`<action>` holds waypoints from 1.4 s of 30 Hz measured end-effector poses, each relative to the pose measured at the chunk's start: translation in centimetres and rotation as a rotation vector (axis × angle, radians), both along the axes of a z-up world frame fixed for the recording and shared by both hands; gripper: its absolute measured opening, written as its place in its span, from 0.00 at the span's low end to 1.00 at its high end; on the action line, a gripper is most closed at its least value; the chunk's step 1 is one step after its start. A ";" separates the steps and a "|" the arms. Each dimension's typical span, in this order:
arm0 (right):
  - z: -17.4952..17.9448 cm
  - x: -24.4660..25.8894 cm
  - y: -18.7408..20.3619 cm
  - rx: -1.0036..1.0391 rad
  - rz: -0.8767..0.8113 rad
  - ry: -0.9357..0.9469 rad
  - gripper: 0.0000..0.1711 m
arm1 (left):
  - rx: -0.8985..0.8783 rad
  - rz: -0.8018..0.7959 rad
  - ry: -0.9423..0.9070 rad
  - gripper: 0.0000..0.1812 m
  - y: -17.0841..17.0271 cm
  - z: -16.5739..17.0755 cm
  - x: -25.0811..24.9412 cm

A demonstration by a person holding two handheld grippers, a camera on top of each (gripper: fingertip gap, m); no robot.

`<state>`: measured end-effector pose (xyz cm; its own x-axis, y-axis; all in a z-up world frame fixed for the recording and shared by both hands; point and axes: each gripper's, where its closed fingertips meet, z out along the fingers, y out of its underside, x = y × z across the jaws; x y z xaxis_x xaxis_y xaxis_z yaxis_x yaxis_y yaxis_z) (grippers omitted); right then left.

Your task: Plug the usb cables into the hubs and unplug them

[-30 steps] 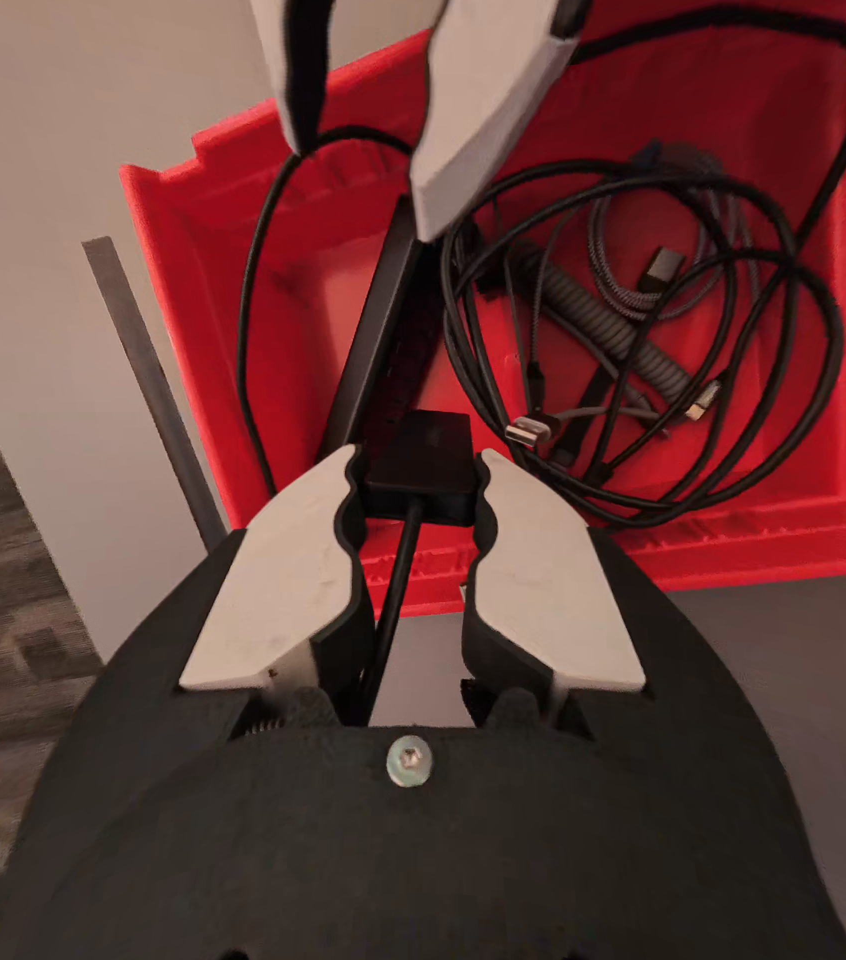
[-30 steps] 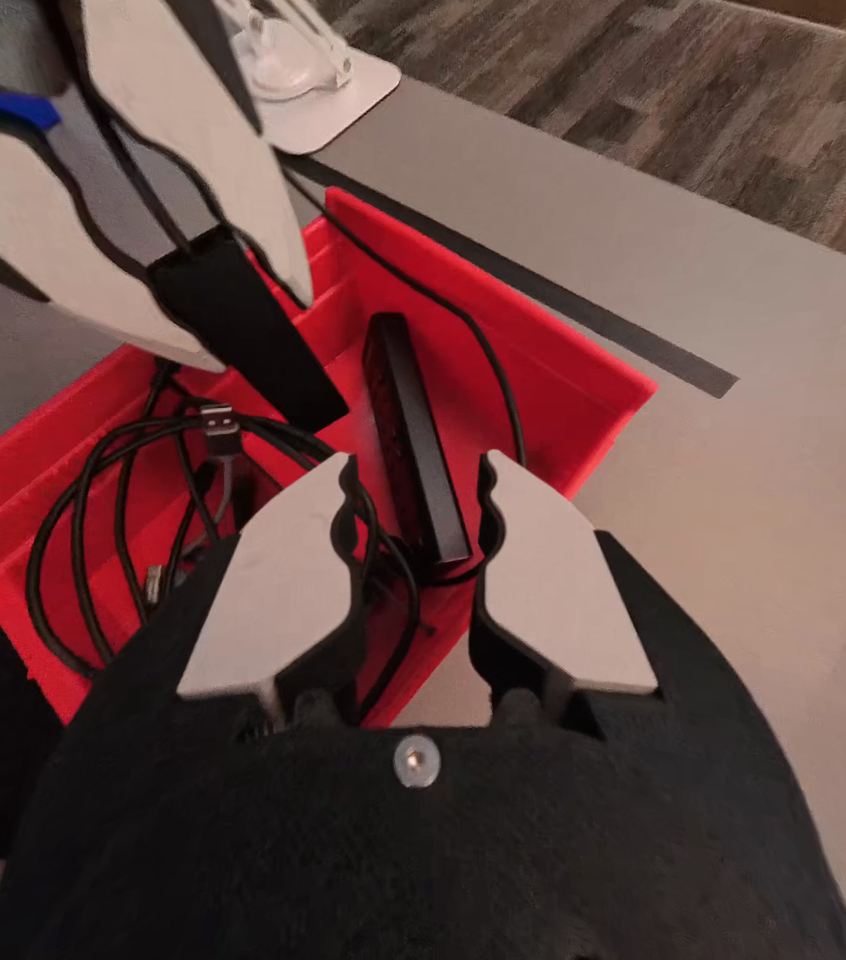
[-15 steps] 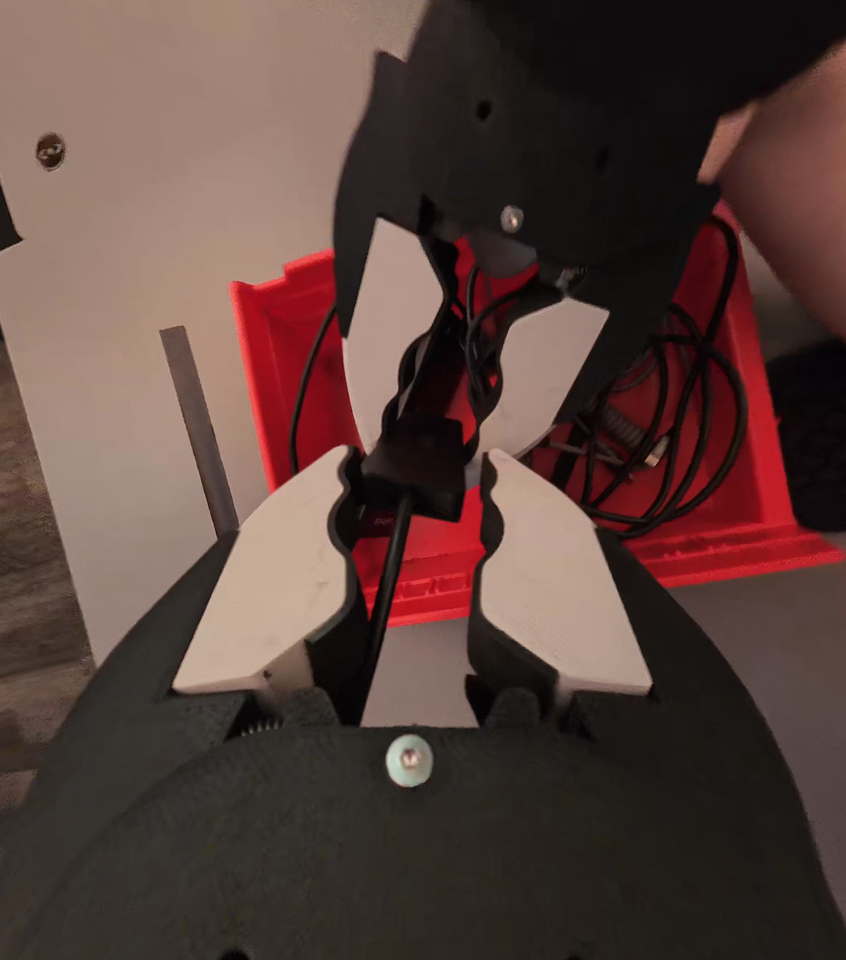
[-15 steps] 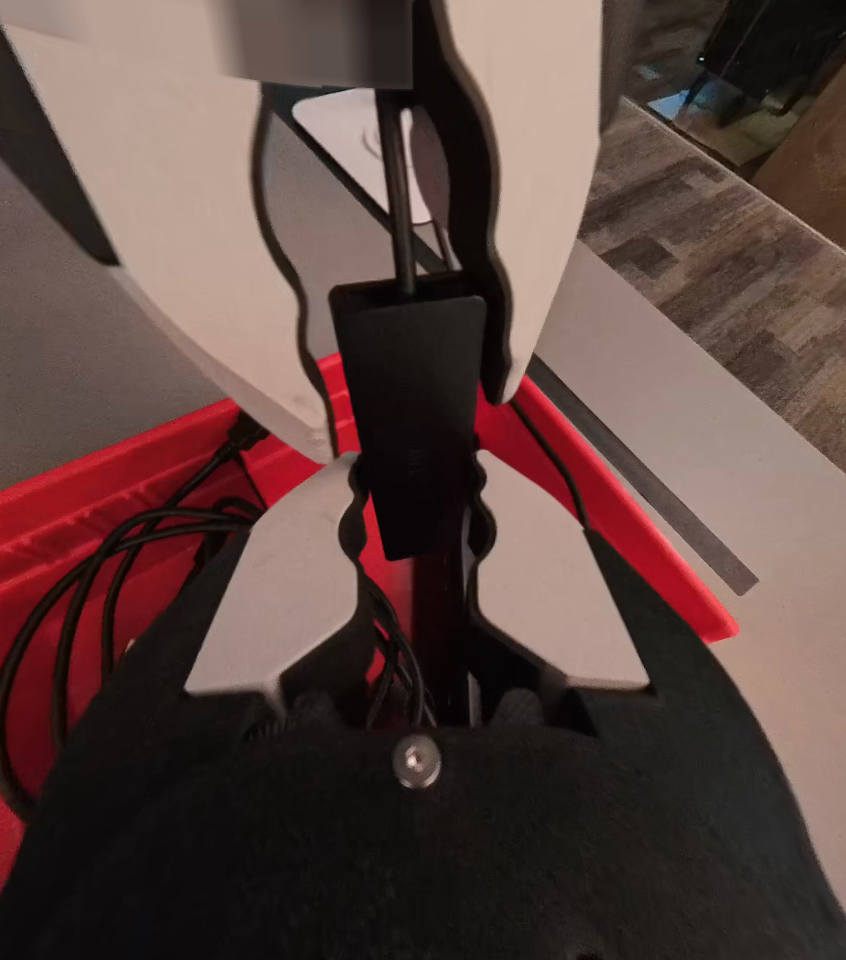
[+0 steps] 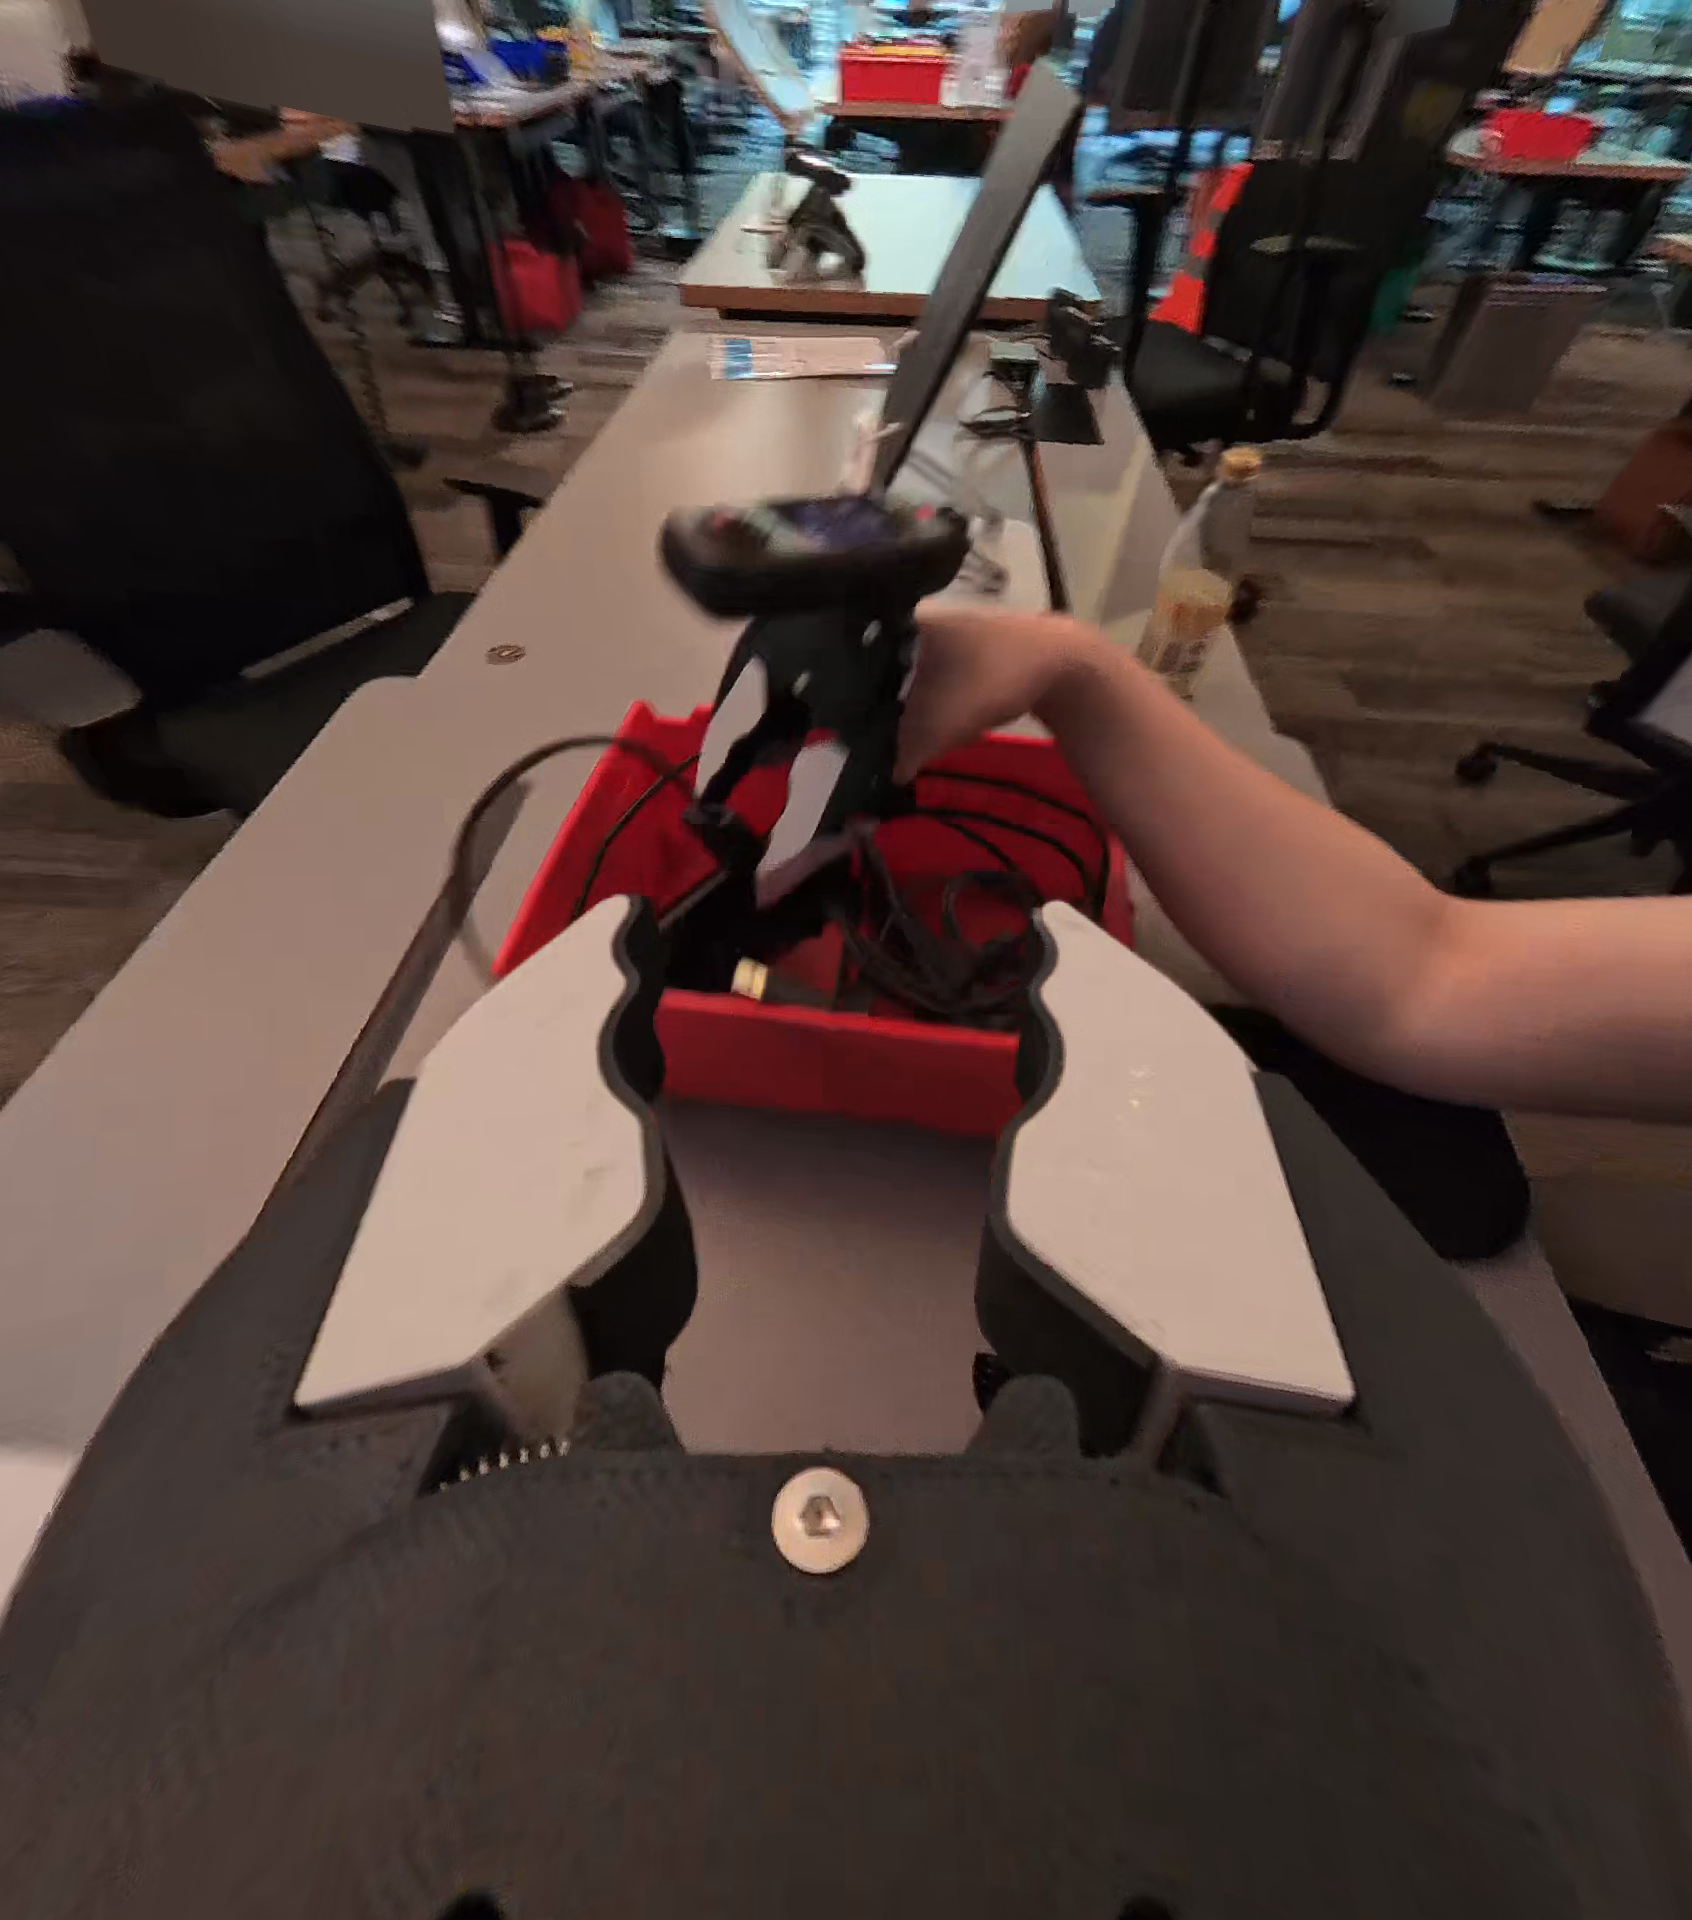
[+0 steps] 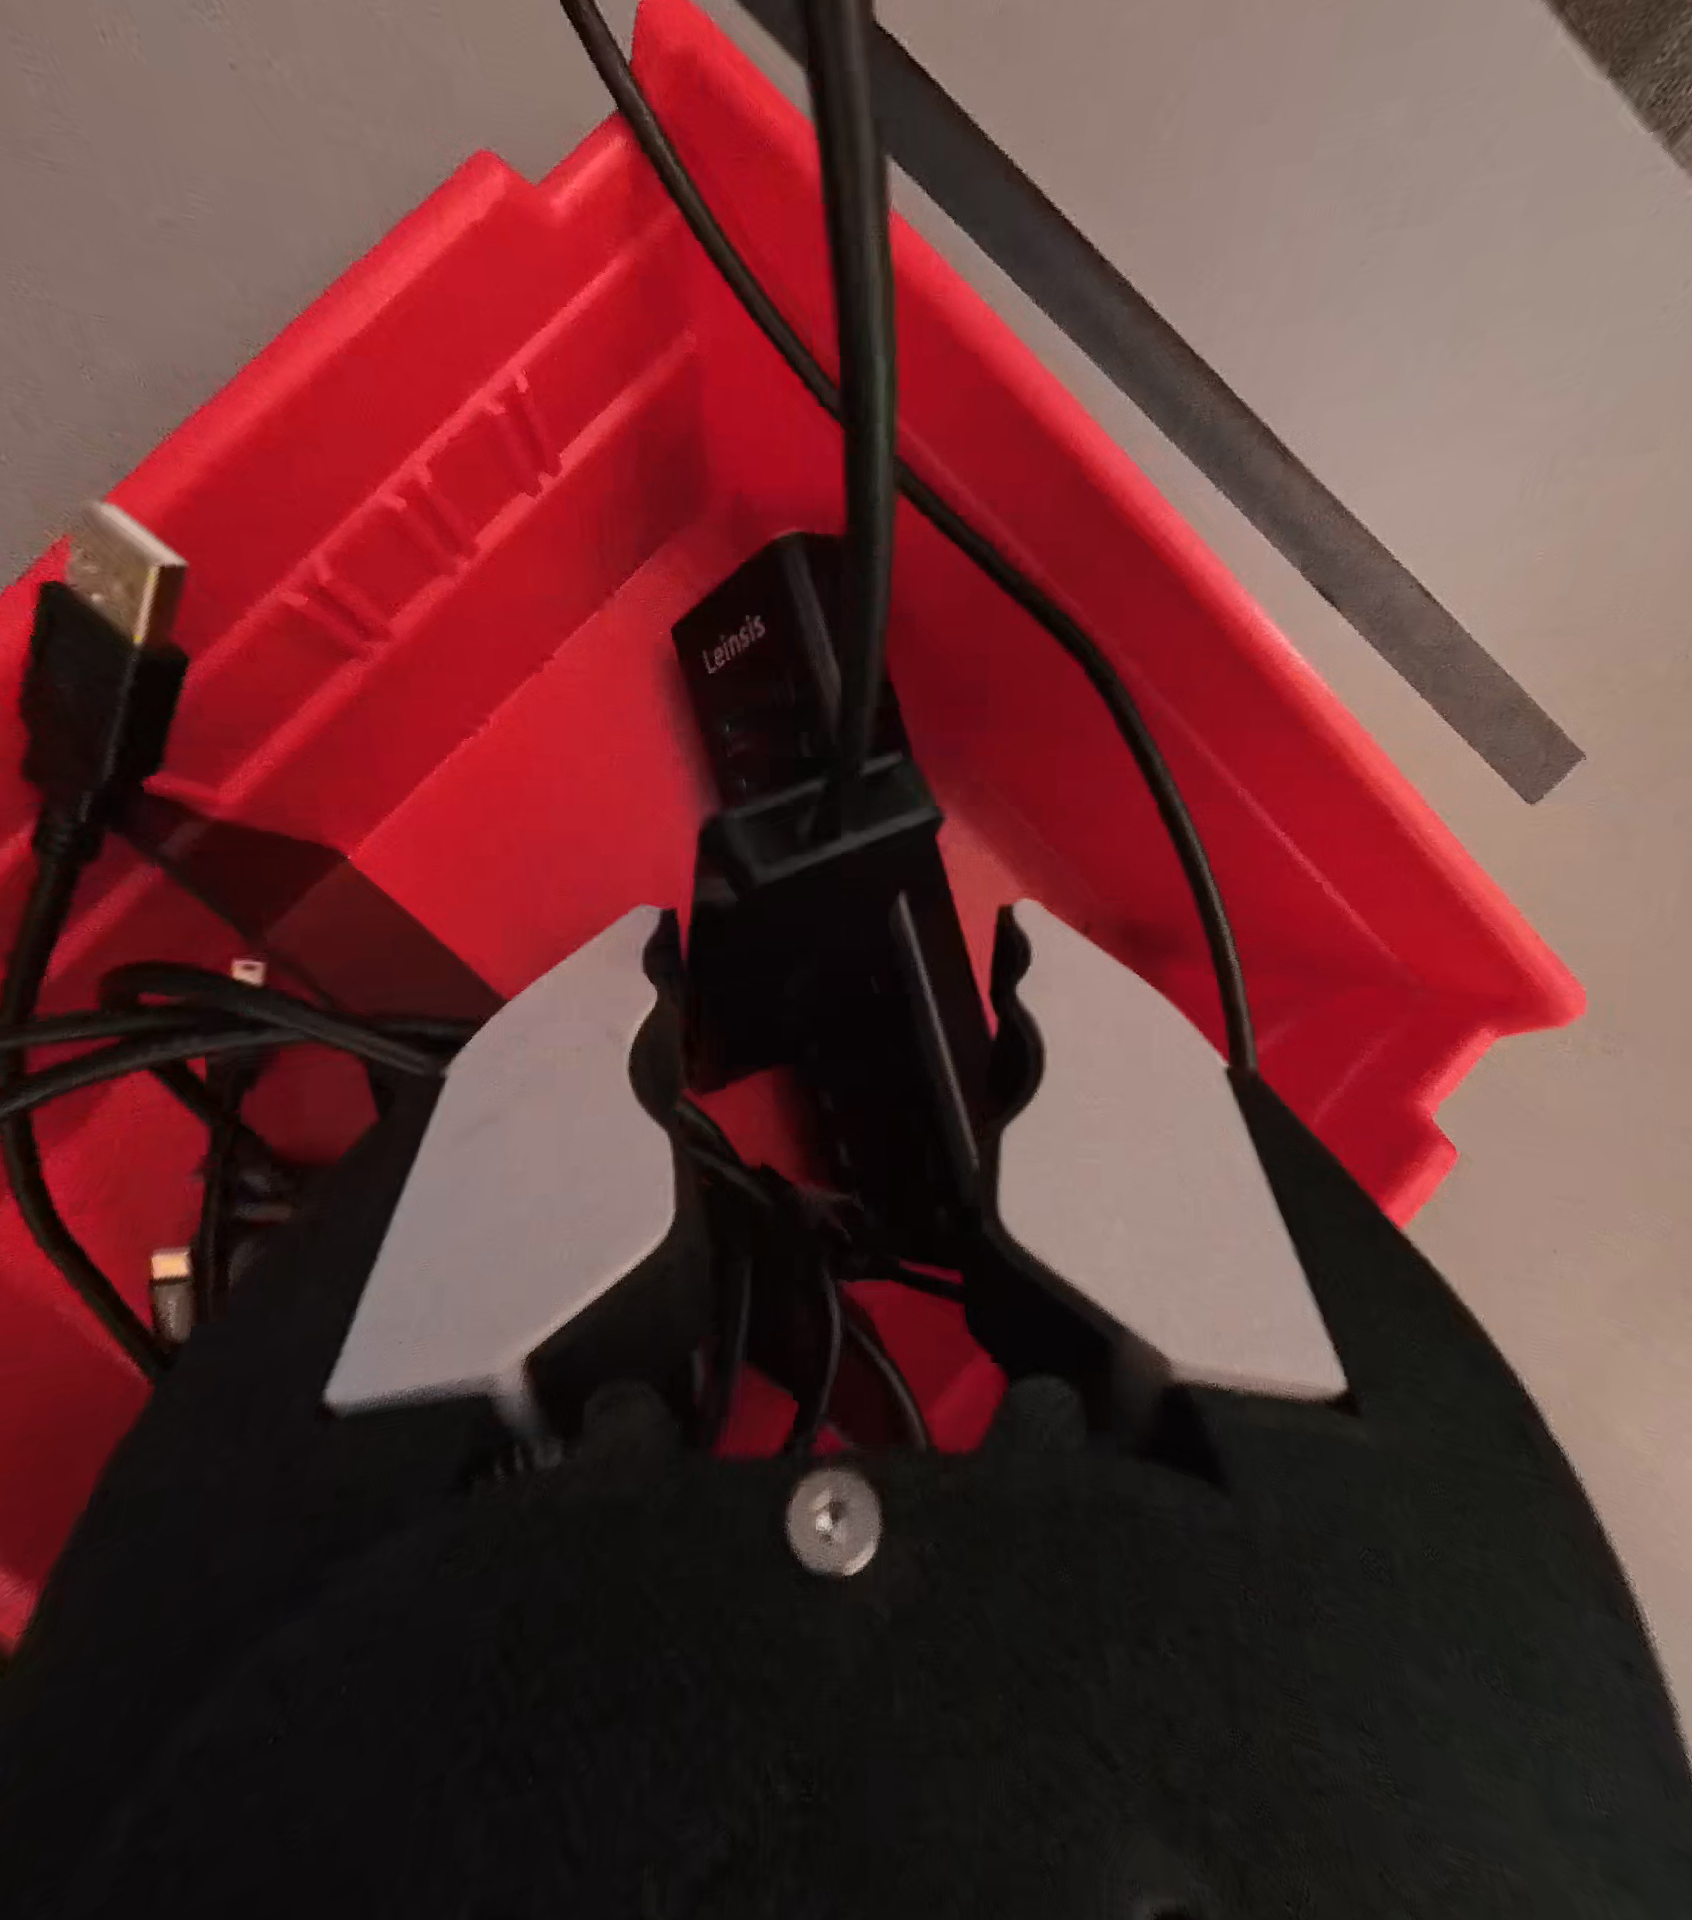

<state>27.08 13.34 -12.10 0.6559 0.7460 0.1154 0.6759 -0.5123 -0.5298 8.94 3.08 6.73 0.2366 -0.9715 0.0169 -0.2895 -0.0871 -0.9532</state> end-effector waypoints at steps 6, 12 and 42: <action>6.3 5.4 -2.3 0.156 -0.145 0.069 0.39 | -0.005 0.401 -0.003 0.35 -3.1 -0.1 -15.1; 4.1 12.5 -8.9 -0.031 -0.414 0.001 0.47 | 0.105 1.112 0.230 0.43 -4.7 0.1 -38.6; -3.4 3.0 -14.2 0.005 -0.670 0.066 0.08 | -0.418 1.231 0.467 0.03 -10.0 -21.2 -46.0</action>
<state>30.13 -0.81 -15.45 0.9827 0.1749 0.0612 0.1787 -0.8073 -0.5625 -37.06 -6.96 -14.44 0.9950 -0.0760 -0.0649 -0.0999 -0.7703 -0.6298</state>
